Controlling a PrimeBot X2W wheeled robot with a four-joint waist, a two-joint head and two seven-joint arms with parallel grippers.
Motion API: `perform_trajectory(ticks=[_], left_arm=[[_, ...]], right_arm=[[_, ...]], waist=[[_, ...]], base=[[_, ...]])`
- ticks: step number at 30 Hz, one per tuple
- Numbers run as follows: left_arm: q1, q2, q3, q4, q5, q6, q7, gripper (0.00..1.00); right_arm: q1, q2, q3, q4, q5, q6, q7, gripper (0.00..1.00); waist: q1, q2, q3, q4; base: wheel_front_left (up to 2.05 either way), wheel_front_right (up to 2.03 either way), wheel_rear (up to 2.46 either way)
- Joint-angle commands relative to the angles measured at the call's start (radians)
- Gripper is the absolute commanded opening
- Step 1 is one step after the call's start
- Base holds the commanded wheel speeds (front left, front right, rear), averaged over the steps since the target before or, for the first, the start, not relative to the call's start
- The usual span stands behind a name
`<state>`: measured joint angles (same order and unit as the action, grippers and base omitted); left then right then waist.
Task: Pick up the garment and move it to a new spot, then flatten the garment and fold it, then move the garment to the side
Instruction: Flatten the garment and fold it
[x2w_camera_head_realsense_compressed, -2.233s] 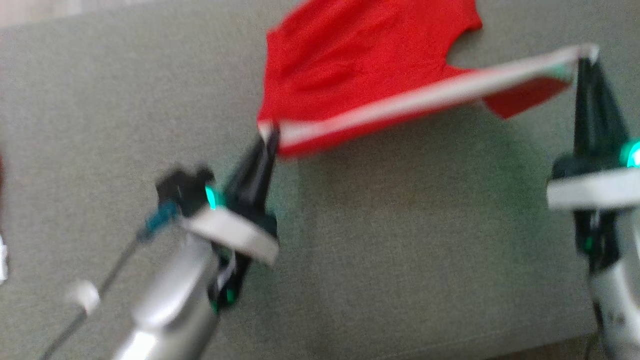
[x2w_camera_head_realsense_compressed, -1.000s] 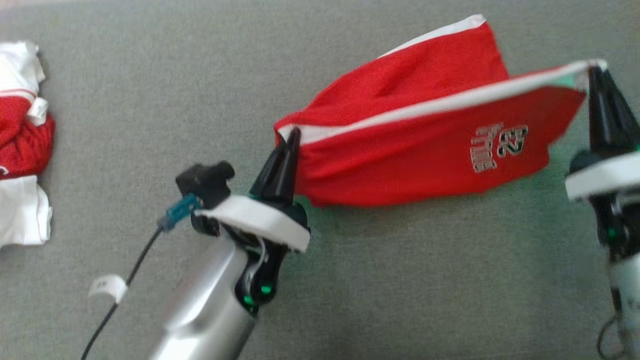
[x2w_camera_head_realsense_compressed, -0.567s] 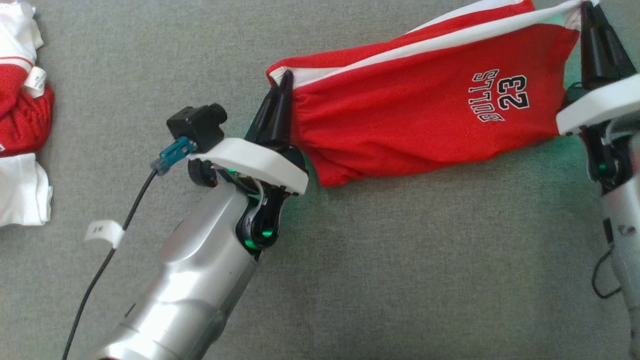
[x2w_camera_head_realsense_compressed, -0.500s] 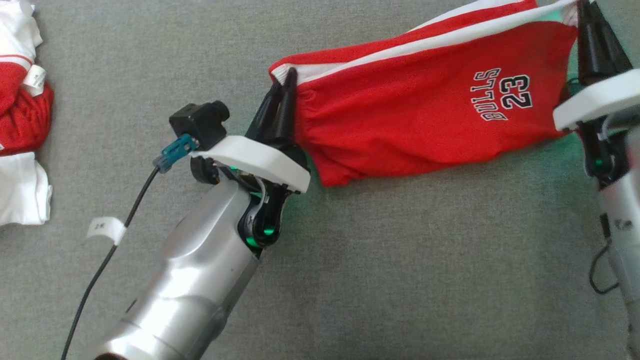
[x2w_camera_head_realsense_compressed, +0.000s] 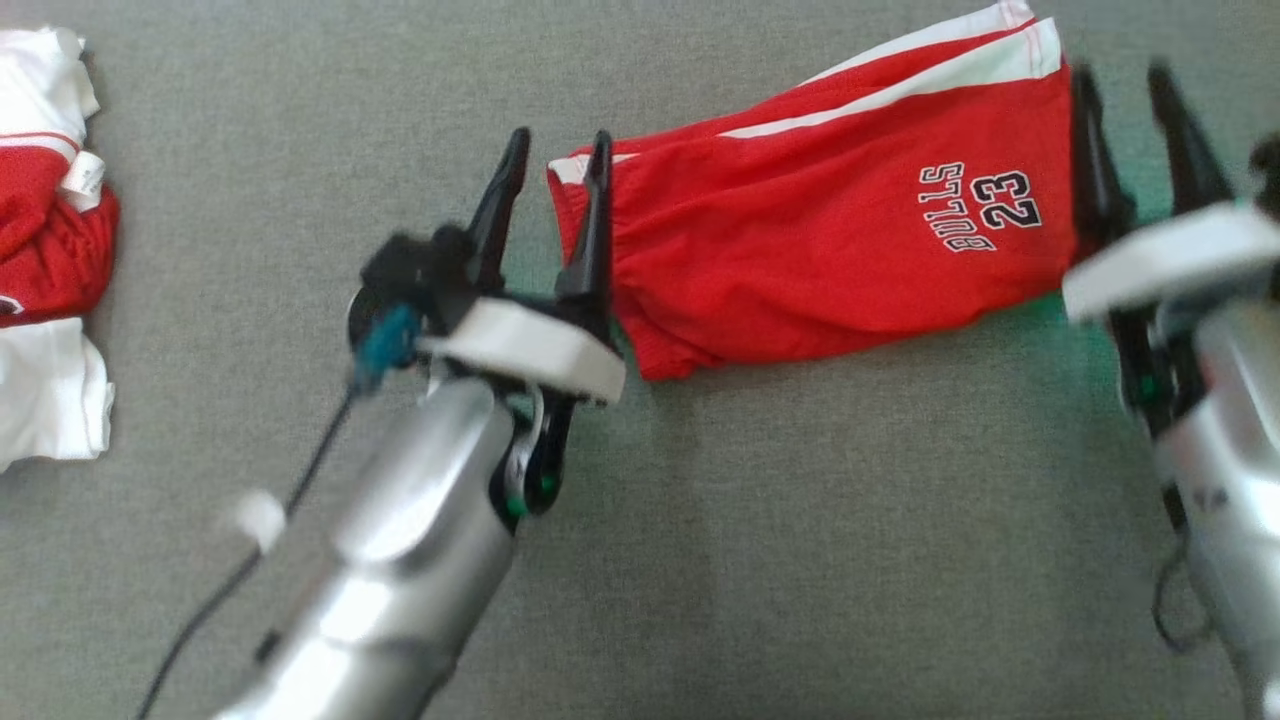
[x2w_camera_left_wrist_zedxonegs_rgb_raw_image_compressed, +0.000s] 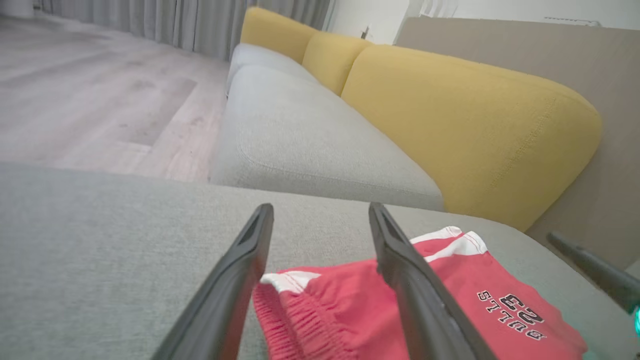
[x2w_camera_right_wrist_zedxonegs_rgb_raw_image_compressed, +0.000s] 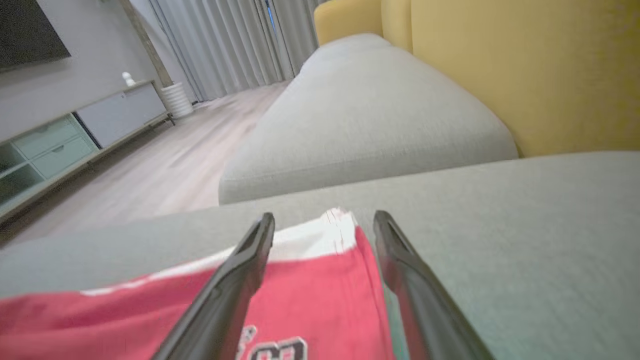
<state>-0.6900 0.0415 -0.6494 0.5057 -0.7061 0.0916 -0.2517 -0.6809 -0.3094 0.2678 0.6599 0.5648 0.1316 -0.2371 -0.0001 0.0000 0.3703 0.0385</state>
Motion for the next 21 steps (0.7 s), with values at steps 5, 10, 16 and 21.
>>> perform_trajectory(ticks=[5,10,16,21], left_arm=[[0.201,0.009,0.134,-0.218,0.224,0.073,-0.01,1.0],[0.356,0.009,0.164,-0.36,0.349,0.098,-0.01,1.0],[0.47,0.009,0.156,-0.442,0.417,0.123,-0.01,1.0],[0.524,0.009,0.157,-0.466,0.435,0.134,-0.01,1.0]], right_arm=[[0.077,-0.058,-0.033,0.043,0.025,-0.001,-0.001,1.0],[0.057,-0.075,-0.087,0.147,0.019,-0.001,0.018,1.0],[0.017,-0.08,-0.11,0.277,0.025,-0.001,0.045,1.0],[0.01,-0.067,-0.108,0.359,0.051,-0.001,0.066,0.4]], waist=[[0.0001,0.0,-0.013,0.038],[0.0001,0.0,-0.02,0.101],[0.0001,0.0,-0.03,0.174],[0.0001,0.0,-0.045,0.212]], base=[[0.0,0.0,0.0],[0.0,0.0,0.0],[0.0,0.0,0.0],[0.0,0.0,0.0]])
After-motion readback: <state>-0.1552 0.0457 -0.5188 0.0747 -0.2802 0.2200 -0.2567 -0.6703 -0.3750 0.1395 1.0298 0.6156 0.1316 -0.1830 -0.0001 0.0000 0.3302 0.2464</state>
